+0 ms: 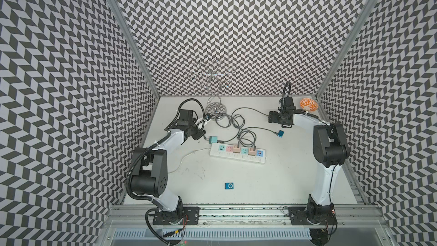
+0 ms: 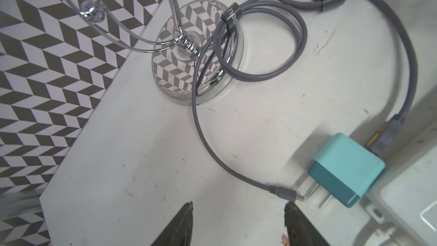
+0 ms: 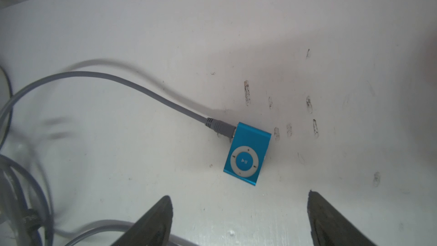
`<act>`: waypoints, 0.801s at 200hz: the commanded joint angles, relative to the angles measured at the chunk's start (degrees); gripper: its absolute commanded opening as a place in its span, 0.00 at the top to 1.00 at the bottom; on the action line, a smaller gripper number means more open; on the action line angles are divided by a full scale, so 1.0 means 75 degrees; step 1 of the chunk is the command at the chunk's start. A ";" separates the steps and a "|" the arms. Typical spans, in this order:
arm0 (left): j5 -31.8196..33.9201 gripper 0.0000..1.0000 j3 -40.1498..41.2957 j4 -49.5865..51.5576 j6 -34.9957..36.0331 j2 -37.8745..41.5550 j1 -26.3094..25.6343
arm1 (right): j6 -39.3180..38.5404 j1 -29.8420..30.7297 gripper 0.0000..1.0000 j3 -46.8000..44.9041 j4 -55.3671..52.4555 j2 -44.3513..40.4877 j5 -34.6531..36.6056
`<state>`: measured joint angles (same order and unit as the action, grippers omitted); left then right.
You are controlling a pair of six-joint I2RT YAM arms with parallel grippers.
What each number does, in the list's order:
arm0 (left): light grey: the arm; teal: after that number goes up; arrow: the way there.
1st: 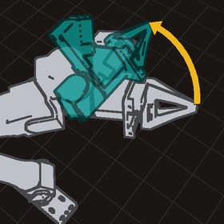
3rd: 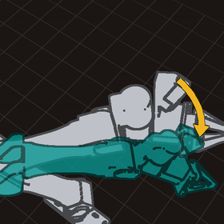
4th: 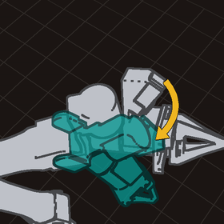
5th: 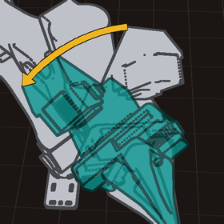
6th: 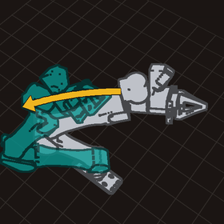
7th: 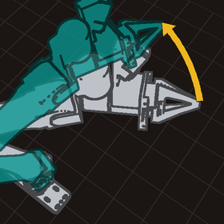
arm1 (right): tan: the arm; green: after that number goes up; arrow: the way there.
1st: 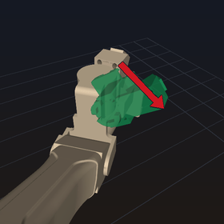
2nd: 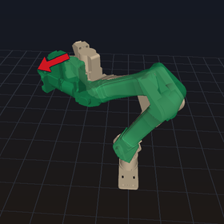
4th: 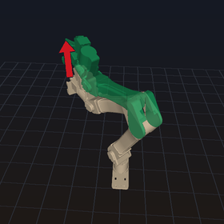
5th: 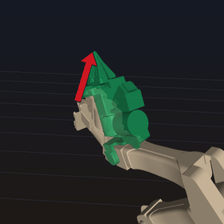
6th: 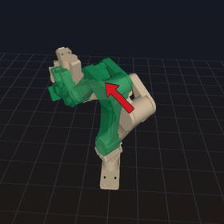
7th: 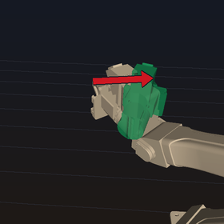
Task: Charge mp3
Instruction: Place the MP3 player at the center of the board, then move the socket to the center of the board.
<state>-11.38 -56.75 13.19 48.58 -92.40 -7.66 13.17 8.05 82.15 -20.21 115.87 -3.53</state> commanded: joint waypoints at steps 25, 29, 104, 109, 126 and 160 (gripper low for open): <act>0.0578 0.36 0.1095 -0.0710 0.1047 -0.0006 -0.0664 | 0.0123 -0.0043 0.10 -0.0339 0.0389 -0.0834 -0.0329; 0.0644 0.36 0.1150 -0.0750 0.1048 -0.0023 -0.0724 | 0.0122 -0.0051 0.09 -0.0372 0.0407 -0.0894 -0.0357; 0.1086 0.37 0.1681 -0.0797 0.0924 0.0148 -0.1755 | 0.0228 -0.0050 0.08 -0.1156 0.0765 -0.1779 -0.0723; 0.1003 0.37 0.1700 -0.0769 0.0898 0.0212 -0.1846 | 0.0216 -0.0053 0.08 -0.1164 0.0746 -0.1802 -0.0725; 0.0765 0.37 0.1763 -0.0683 0.0783 0.0372 -0.1995 | 0.0195 -0.0043 0.08 -0.1288 0.0813 -0.1940 -0.0778; 0.0893 0.37 0.1561 -0.0689 0.0936 0.0177 -0.1874 | 0.0146 -0.0043 0.08 -0.1421 0.0889 -0.2066 -0.0974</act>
<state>-3.62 -43.92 7.40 54.41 -90.70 -22.46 14.59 8.05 72.05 -16.51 103.18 -9.08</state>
